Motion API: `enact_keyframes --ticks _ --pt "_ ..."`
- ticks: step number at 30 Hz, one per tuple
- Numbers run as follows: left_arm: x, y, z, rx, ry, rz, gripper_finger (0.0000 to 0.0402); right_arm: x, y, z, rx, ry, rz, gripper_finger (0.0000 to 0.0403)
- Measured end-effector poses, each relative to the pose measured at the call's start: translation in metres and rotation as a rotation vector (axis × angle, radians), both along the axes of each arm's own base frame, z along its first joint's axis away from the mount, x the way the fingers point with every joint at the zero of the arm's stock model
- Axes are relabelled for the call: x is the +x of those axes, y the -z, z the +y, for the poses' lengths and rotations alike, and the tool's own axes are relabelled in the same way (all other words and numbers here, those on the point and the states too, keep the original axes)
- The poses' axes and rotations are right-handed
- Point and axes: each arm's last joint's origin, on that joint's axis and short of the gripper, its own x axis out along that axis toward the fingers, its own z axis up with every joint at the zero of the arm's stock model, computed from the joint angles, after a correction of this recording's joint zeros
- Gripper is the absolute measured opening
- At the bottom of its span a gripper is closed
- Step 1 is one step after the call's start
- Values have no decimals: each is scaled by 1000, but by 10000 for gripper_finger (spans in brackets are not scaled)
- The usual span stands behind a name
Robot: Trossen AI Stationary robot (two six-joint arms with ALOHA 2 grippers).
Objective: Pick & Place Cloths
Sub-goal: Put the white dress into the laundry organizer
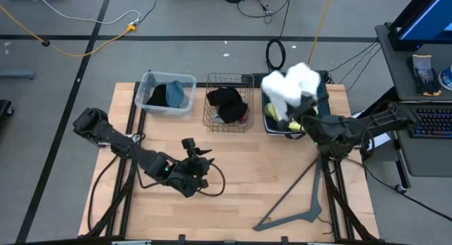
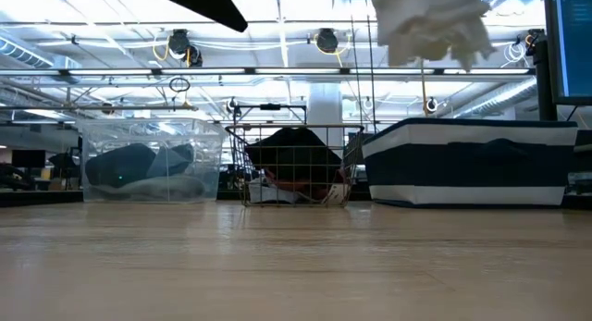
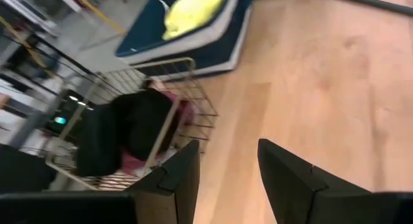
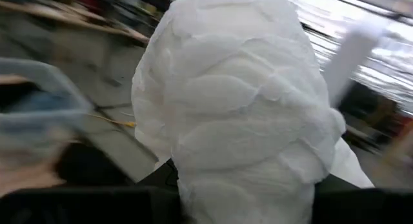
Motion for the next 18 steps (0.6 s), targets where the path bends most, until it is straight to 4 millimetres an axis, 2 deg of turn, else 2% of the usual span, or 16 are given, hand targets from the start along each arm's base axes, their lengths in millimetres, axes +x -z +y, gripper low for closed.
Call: enact_keyframes --ticks 5,14,18 --pt "3 1 4 -53 16 18 156 -1 0 -12 -7 136 19 115" --pt "6 3 7 -86 95 83 156 2 2 -28 -10 222 31 115" --pt "11 5 18 -137 151 141 156 6 13 -37 -7 267 44 115"
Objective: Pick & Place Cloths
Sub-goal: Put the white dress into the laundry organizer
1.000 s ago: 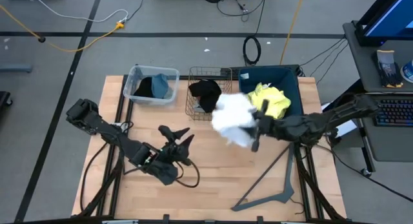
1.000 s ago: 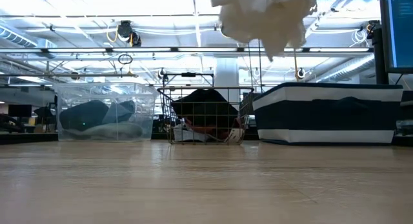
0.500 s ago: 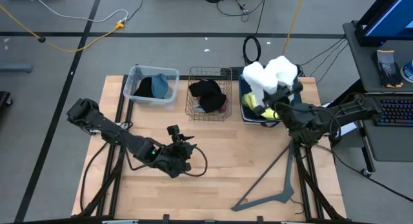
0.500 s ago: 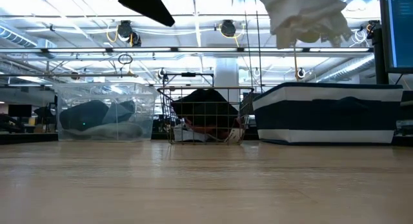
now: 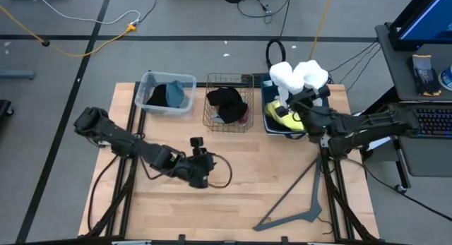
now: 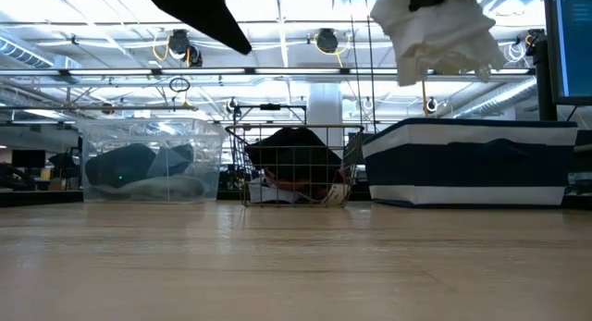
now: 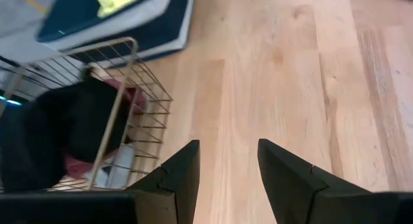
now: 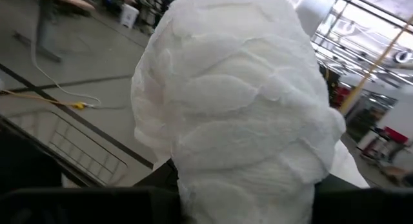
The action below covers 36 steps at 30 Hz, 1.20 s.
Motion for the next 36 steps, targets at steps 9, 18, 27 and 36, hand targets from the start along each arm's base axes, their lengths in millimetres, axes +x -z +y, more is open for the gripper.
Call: enact_keyframes --ticks 9,18,27,36 --pt "5 22 37 -162 53 -86 156 5 46 -25 56 -37 12 115" --pt "-41 34 63 -273 51 -302 156 -7 72 -65 263 -46 -10 115" --pt "-96 28 75 -346 60 -491 156 -29 86 -105 511 9 -114 115" --pt "-121 27 74 -381 94 -583 156 -35 118 -127 846 35 -126 115"
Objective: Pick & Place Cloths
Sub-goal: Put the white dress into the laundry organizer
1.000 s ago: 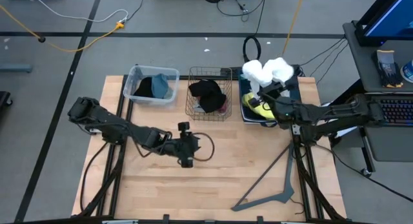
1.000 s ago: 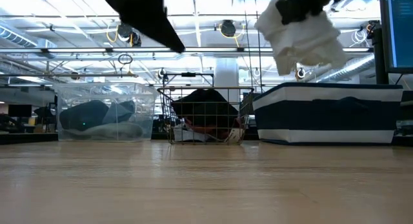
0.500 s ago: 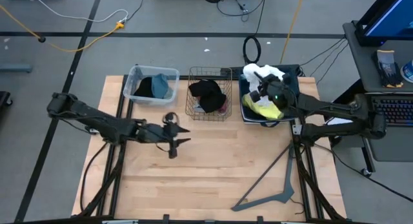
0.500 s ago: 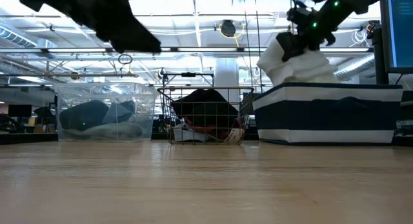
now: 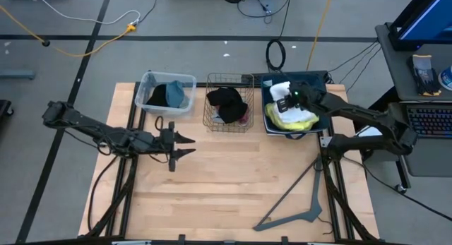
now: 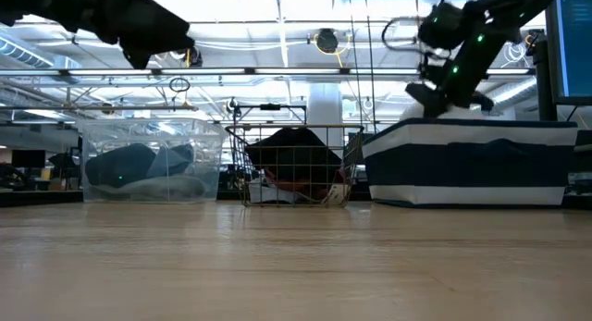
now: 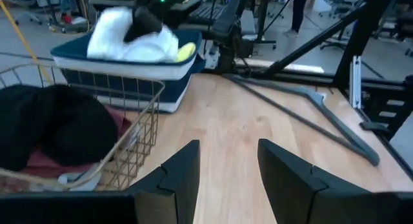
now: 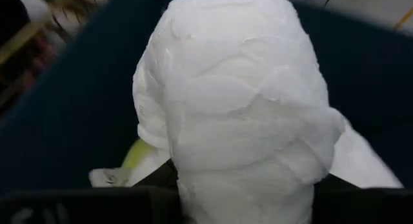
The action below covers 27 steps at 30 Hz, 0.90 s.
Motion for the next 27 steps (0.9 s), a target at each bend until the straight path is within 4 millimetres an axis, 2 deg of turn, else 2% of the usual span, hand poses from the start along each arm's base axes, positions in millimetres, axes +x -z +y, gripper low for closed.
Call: enact_keyframes --ticks 6,13,20,27 --pt "-1 0 -3 19 20 0 156 9 29 -16 146 -12 69 115" --pt "-1 2 -3 30 23 20 156 17 57 -28 221 4 161 123" --pt "-1 3 -3 61 29 31 156 18 55 -28 201 -1 134 239" --pt "-2 5 -3 84 35 53 156 9 37 -19 174 -24 110 293"
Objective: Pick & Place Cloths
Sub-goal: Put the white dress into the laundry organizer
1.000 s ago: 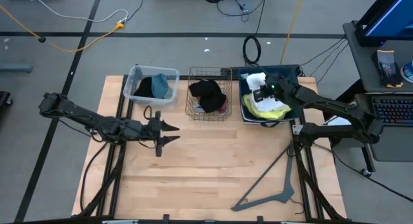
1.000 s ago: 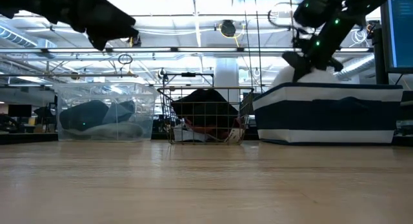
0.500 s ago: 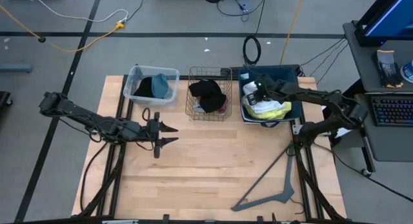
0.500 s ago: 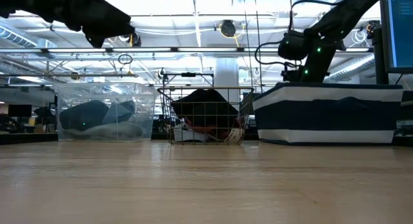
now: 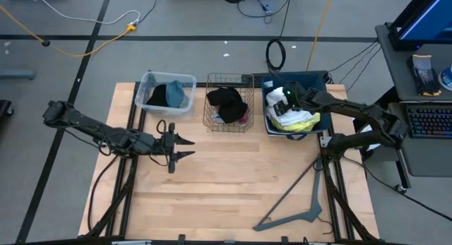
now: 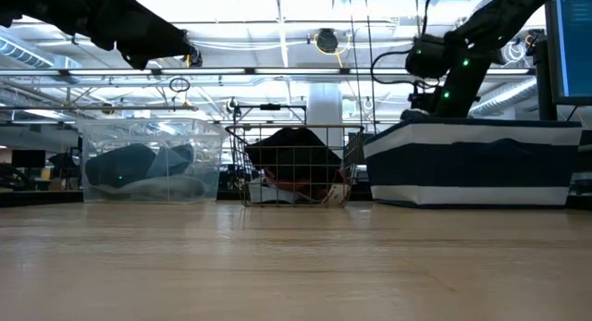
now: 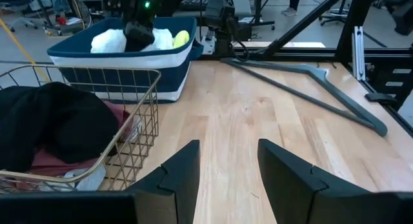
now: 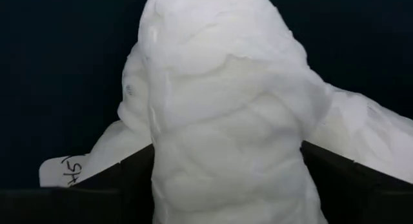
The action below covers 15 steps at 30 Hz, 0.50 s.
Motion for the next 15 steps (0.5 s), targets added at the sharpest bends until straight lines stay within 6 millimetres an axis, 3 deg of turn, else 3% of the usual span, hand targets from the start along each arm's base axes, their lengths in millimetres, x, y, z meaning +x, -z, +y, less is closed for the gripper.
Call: enact_keyframes --ticks 15 --pt "0 1 -1 -15 49 9 156 -24 -43 23 -67 -43 -170 303"
